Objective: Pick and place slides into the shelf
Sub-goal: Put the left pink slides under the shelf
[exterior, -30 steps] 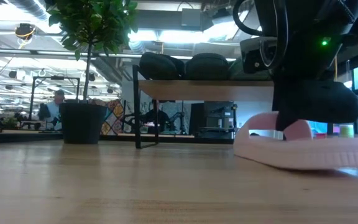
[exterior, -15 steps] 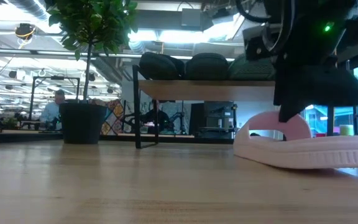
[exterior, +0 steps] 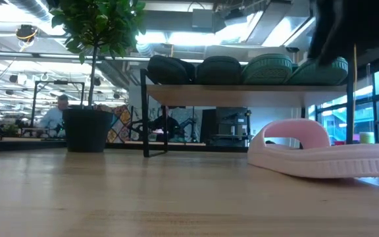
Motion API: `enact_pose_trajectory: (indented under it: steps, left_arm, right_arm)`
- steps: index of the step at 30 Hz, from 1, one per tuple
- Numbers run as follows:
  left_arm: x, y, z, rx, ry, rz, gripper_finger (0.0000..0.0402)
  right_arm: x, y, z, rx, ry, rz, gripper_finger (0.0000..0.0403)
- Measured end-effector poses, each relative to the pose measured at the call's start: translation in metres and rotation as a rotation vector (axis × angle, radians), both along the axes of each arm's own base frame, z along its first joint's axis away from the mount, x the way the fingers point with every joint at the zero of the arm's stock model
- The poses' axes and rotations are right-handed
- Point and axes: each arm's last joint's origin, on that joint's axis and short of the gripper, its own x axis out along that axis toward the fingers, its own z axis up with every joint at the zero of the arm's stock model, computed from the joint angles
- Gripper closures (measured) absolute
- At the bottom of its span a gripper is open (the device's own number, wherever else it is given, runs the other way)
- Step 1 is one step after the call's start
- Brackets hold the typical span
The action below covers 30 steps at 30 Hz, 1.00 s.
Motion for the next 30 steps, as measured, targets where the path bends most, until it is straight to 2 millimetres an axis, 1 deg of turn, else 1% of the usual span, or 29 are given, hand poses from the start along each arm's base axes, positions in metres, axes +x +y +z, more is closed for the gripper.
enact_pose_trajectory:
  steps: [1,5,7,10,12,14,19,21,23,26,28,30]
  left_arm:
    - [0.000,0.000,0.000,-0.002,0.002,-0.008,0.0325]
    - [0.000,0.000,0.000,-0.004,0.002,-0.014,0.0325]
    - [0.000,0.000,0.000,-0.004,0.002,-0.014,0.0325]
    - [0.000,0.000,0.000,-0.005,0.002,-0.014,0.0325]
    - [0.000,0.000,0.000,-0.006,0.002,-0.014,0.0325]
    - [0.000,0.000,0.000,-0.006,0.002,-0.014,0.0325]
    - [0.000,0.000,0.000,-0.007,0.001,-0.014,0.0325]
    - [0.000,0.000,0.000,-0.007,0.002,-0.014,0.0325]
    - [0.000,0.000,0.000,-0.007,0.001,-0.014,0.0325]
    - [0.000,-0.001,-0.001,-0.031,0.006,-0.035,0.0325]
    - [0.000,-0.001,-0.003,-0.046,0.026,-0.059,0.0325]
    - [-0.001,-0.001,-0.005,-0.051,0.041,-0.069,0.0325]
  right_arm:
    - [-0.003,0.004,0.008,0.062,-0.032,0.034,0.0198]
    - [-0.009,0.021,0.038,0.423,-0.120,0.190,0.0198]
    - [-0.009,0.027,0.046,0.572,-0.126,0.224,0.0198]
    - [-0.007,0.033,0.046,0.672,-0.107,0.254,0.0198]
    - [-0.005,0.036,0.039,0.676,-0.065,0.257,0.0198]
    - [-0.003,0.039,0.028,0.640,-0.012,0.267,0.0198]
    - [0.006,0.048,-0.004,0.585,0.147,0.359,0.0198]
    - [0.009,0.051,-0.014,0.565,0.184,0.399,0.0198]
    - [0.011,0.053,-0.019,0.570,0.169,0.427,0.0198]
    - [0.011,0.053,-0.031,0.642,0.098,0.422,0.0198]
    - [0.008,0.053,-0.041,0.709,0.075,0.425,0.0198]
    - [0.003,0.049,-0.052,0.730,0.095,0.407,0.0198]
